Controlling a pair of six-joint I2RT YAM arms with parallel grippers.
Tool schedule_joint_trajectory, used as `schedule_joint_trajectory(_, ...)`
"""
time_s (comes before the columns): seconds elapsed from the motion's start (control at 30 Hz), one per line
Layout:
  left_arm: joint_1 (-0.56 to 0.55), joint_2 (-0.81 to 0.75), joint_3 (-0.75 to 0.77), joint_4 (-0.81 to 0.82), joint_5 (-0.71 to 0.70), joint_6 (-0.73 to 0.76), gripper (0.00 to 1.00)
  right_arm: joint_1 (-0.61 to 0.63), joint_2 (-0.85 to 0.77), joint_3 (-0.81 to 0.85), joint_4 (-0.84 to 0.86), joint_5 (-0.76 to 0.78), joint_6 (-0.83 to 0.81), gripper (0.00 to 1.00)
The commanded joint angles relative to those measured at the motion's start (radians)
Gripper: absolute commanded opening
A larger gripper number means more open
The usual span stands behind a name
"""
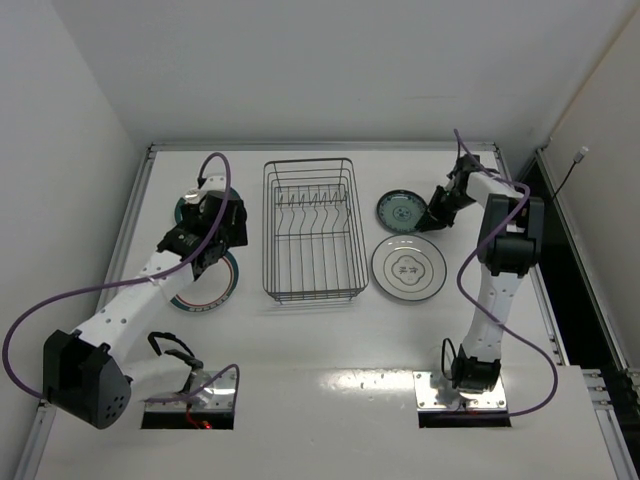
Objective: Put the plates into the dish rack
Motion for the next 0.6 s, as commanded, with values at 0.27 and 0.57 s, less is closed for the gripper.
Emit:
schedule_joint_trajectory(0.27,-0.006,0.009,0.018,0.023,-0.017,0.010,0.74,0.002,-0.260,0.013,0.114,0.087,0.017,0.00)
schedule_joint_trajectory(0.57,-0.006,0.018,0.018,0.014,-0.026,0.001,0.74,0.213,-0.519,0.079,0.160,0.422,0.031,0.00)
